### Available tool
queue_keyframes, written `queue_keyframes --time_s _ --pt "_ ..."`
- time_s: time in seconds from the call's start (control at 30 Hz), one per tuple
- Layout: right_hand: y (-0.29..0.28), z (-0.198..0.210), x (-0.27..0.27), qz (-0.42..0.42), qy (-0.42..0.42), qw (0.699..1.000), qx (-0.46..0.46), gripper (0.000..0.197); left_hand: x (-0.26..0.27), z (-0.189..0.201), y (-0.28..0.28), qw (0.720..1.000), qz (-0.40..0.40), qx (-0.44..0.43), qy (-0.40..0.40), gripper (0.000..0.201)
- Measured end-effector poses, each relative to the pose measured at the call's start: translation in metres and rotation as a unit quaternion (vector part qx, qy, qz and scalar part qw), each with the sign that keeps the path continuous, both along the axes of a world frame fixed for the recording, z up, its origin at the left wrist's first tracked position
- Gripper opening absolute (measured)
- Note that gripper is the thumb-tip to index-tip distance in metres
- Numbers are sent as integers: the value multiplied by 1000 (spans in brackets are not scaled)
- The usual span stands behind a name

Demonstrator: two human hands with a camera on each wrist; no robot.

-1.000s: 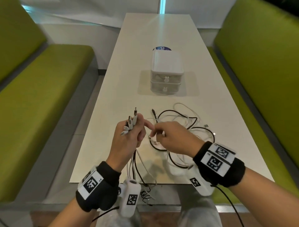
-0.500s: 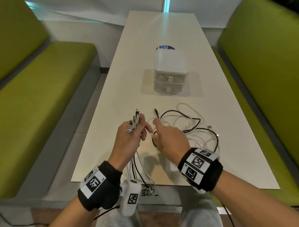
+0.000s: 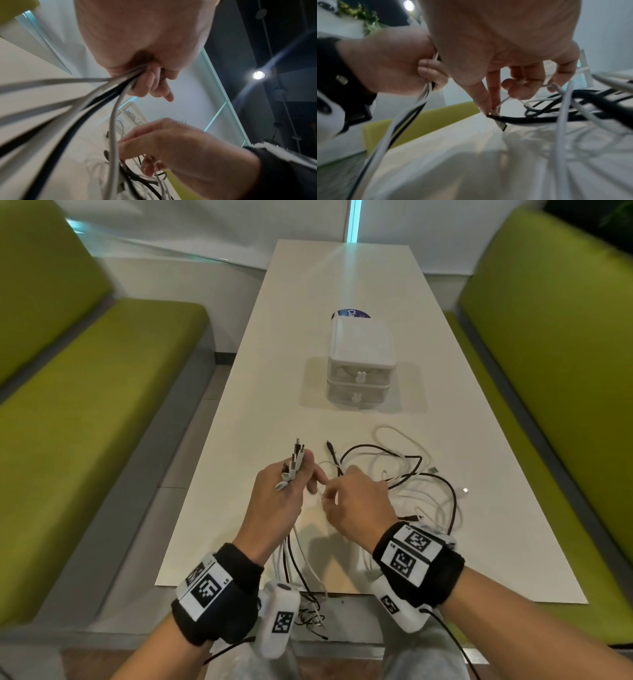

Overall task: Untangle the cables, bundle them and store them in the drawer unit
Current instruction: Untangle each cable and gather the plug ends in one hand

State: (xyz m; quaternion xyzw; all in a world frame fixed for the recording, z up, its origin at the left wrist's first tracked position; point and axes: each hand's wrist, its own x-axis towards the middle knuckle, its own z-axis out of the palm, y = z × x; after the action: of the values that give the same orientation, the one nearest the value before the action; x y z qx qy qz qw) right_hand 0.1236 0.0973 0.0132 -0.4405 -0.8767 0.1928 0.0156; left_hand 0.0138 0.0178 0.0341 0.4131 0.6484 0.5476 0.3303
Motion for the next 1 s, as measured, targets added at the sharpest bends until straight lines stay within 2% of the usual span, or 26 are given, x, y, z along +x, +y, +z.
queue_keyframes --time_s 0.1,0.2,0.27,0.37,0.43,0.53,0.6,0.7,0.83,0.93,1.0 --pt "5 9 3 1 45 999 2 13 1 -2 3 995 2 29 94 34" --pt "7 18 9 20 81 995 50 13 2 -7 8 980 -22 48 190 30" --pt "7 24 15 28 114 989 85 16 3 -9 11 972 -43 50 225 33" --pt "9 34 26 9 182 978 101 15 3 -9 12 949 -60 55 306 48" --pt "6 41 29 23 168 975 143 11 7 -3 12 929 -72 63 357 50" --pt "-4 52 31 63 132 974 172 33 14 7 9 911 -68 43 403 48" --pt "-6 60 31 73 125 980 139 32 14 9 7 911 -65 29 406 51" --pt "-1 63 36 74 177 978 82 13 10 11 3 922 -63 9 381 60" --pt "2 58 37 56 333 941 2 0 5 15 1 925 -90 26 369 26" --pt "0 56 34 33 416 907 -45 6 2 10 5 949 -113 6 295 29" --pt "-1 52 32 27 445 893 -61 9 0 7 8 961 -114 7 254 19"
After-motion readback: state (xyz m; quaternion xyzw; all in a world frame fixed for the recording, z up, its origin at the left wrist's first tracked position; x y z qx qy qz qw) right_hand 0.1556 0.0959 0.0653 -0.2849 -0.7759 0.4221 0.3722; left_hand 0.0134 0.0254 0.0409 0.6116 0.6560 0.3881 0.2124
